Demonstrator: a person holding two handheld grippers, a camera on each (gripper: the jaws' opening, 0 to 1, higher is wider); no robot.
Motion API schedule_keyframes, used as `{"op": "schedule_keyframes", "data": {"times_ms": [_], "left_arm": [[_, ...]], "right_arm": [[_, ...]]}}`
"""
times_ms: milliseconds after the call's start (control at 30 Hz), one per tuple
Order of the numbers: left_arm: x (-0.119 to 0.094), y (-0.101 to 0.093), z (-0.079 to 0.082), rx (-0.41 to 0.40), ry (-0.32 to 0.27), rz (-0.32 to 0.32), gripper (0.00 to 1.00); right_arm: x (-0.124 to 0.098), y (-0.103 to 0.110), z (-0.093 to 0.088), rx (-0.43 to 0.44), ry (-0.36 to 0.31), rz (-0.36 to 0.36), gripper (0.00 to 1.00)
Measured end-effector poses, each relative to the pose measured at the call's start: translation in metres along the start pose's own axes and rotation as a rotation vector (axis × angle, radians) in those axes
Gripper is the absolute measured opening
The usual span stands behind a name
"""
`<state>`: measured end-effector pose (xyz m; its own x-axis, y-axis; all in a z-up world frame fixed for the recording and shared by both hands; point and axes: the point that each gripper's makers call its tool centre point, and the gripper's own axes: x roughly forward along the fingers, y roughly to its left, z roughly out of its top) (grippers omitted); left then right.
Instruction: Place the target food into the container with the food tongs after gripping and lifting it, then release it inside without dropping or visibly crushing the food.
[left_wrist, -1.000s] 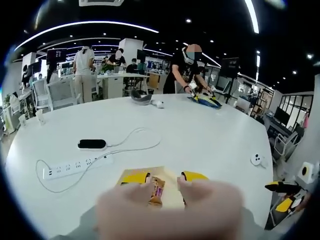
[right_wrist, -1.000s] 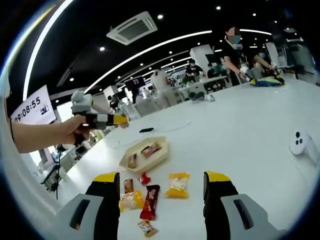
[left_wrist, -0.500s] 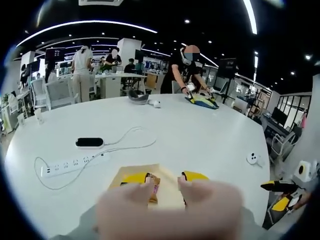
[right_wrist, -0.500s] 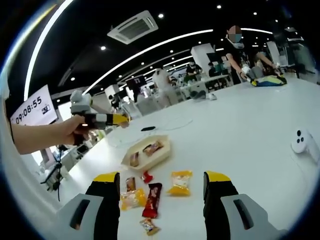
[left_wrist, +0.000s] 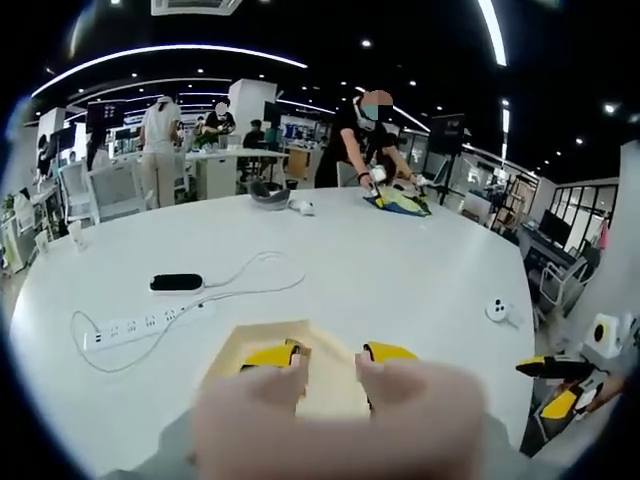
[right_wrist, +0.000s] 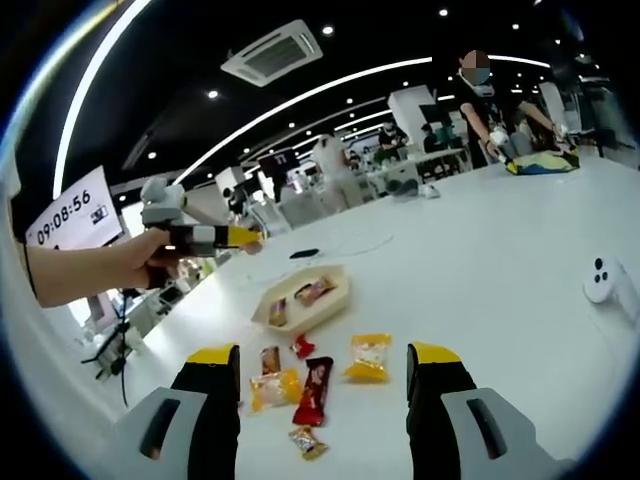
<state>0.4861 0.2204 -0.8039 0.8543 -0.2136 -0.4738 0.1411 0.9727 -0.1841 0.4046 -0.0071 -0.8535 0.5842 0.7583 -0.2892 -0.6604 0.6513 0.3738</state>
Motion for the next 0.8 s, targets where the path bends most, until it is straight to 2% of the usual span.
{"op": "schedule_keyframes", "data": {"times_ms": [267,567,800], "left_arm": [[-0.012,-0.006,-0.005,0.006,-0.001,0.005,0.24],[-0.026,-0.008,-0.021,-0.018,0.002,0.012,0.24],[-0.04,-0.008,-0.024,-0.012,-0.004,0.012,0.24]], "right_arm": [[-0.011,0.001,-0.003,0.005,-0.008,0.003,0.68],[-0.019,0.006,-0.012,0.004,0.003,0.015,0.68],[-0.018,0.004,-0.006,-0.004,-0.01,0.02,0.68]]}}
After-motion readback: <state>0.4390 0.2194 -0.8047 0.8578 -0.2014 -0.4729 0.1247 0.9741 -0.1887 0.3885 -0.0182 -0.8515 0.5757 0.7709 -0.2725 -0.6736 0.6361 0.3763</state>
